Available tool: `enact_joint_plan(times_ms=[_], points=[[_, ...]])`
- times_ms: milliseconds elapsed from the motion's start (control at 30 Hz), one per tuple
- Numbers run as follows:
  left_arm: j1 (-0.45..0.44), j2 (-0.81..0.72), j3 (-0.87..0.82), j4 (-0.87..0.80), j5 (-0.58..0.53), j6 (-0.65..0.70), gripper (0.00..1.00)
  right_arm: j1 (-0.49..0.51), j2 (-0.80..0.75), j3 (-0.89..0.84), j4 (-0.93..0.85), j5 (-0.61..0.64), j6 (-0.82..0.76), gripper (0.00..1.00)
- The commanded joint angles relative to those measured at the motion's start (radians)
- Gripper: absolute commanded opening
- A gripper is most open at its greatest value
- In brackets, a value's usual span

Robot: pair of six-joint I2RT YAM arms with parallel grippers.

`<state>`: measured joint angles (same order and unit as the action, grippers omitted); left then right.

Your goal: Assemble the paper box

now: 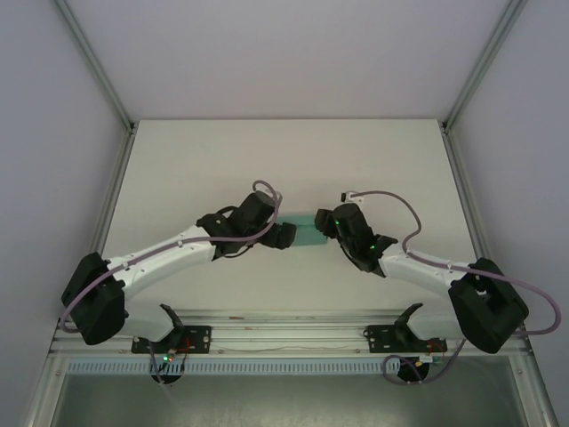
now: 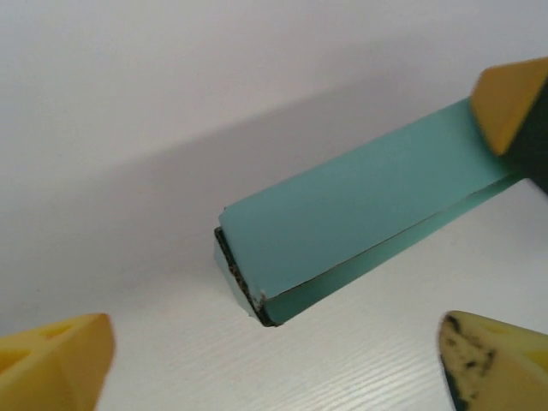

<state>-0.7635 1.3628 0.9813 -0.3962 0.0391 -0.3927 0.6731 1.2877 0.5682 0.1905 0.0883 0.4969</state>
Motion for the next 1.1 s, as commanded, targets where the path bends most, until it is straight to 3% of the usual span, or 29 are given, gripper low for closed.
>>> enact_joint_plan(times_ms=[0, 200, 367, 533, 567, 600, 800, 933, 1067], points=[[0.044, -0.010, 0.052, -0.064, 0.053, -0.032, 1.00, -0.001, 0.033, -0.051, -0.110, -0.004, 0.002, 0.54], [0.179, 0.081, 0.041, 0.054, 0.210, -0.098, 0.95, -0.001, 0.041, -0.052, -0.108, -0.003, 0.003, 0.53], [0.217, 0.150, -0.017, 0.145, 0.304, -0.113, 0.90, -0.001, 0.049, -0.061, -0.097, 0.003, 0.011, 0.52], [0.234, 0.209, -0.129, 0.270, 0.374, -0.154, 0.71, -0.001, 0.092, -0.103, -0.016, -0.013, 0.011, 0.48], [0.239, 0.214, -0.159, 0.309, 0.387, -0.237, 0.69, -0.001, 0.102, -0.116, 0.007, -0.023, 0.016, 0.46], [0.243, 0.217, -0.194, 0.346, 0.400, -0.196, 0.63, -0.001, 0.111, -0.131, 0.038, -0.033, 0.021, 0.44], [0.251, 0.237, -0.357, 0.554, 0.460, -0.248, 0.33, -0.001, 0.161, -0.249, 0.244, -0.073, -0.036, 0.32], [0.252, 0.256, -0.402, 0.632, 0.468, -0.252, 0.16, -0.001, 0.188, -0.304, 0.349, -0.081, -0.080, 0.17], [0.252, 0.276, -0.396, 0.649, 0.472, -0.238, 0.10, -0.001, 0.196, -0.303, 0.380, -0.094, -0.082, 0.15]])
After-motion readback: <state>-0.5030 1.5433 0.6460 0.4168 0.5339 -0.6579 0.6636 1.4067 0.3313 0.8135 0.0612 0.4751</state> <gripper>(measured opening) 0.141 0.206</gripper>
